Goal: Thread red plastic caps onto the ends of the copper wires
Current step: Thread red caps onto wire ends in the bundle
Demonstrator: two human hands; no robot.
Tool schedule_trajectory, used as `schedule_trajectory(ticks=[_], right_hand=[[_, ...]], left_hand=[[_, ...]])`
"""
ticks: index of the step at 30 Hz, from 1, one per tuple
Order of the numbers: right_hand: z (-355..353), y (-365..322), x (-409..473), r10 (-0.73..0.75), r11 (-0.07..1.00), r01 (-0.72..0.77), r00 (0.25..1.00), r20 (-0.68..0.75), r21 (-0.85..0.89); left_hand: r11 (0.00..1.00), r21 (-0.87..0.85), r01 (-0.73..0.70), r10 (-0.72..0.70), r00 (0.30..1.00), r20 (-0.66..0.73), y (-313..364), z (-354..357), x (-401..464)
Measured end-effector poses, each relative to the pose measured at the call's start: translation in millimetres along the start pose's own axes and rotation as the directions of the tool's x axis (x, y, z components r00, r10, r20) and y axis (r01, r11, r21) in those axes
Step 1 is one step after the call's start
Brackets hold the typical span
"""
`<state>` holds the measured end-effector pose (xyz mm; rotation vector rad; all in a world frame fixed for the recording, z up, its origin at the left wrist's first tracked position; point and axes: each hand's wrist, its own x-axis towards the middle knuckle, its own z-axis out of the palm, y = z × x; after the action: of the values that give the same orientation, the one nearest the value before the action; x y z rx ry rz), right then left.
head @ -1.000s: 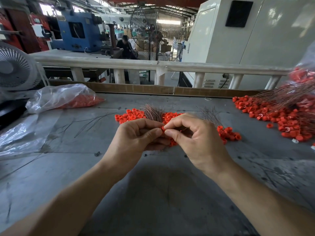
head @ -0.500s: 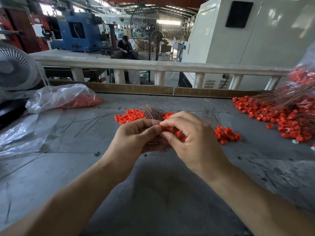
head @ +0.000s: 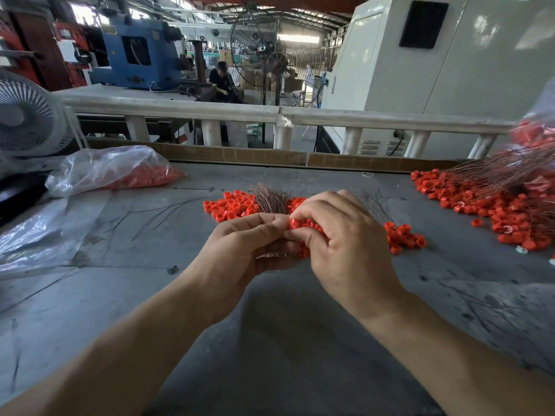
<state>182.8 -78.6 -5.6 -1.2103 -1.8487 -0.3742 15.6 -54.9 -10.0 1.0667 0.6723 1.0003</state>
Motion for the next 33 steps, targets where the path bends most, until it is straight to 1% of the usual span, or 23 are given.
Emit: schedule_trajectory(ticks=[4, 8, 13, 21, 23, 27, 33], right_hand=[[-2.2, 2.4, 1.0, -0.049, 0.998, 0.048, 0.998, -0.033, -0.028], [-2.2, 2.8, 0.6, -0.043, 0.999, 0.043, 0.998, -0.038, -0.005], [-1.8, 2.9, 1.0, -0.029, 0.998, 0.027, 0.999, 0.026, 0.053], [-4.2, 3.4, 0.4, -0.071, 0.997, 0.070, 0.996, 0.062, 0.025], [-4.3, 3.1, 0.4, -0.082, 0.996, 0.081, 0.995, 0.056, 0.019], [-4.8, 3.1, 0.7, -0.073, 0.997, 0.073, 0.997, 0.010, 0.033], [-3.7, 5.0, -0.3, -0.093, 0.995, 0.094, 0.995, -0.033, 0.023]], left_hand=[[0.999, 0.044, -0.005, 0.005, 1.000, -0.007, 0.3, 0.8, -0.6], [0.998, 0.067, -0.019, 0.019, 1.000, 0.011, 0.9, 1.4, -1.7], [0.996, 0.079, -0.032, 0.031, 0.999, 0.011, 1.4, -0.1, -2.0], [0.993, 0.106, -0.046, 0.045, 0.999, 0.013, 1.4, -1.4, -3.3], [0.993, 0.108, -0.039, 0.038, 0.999, 0.014, 2.0, -0.8, -3.6], [0.998, 0.060, -0.020, 0.019, 1.000, 0.013, 2.5, 1.7, -3.4], [0.996, 0.086, -0.019, 0.016, 0.999, 0.028, 2.5, 0.8, -3.9]])
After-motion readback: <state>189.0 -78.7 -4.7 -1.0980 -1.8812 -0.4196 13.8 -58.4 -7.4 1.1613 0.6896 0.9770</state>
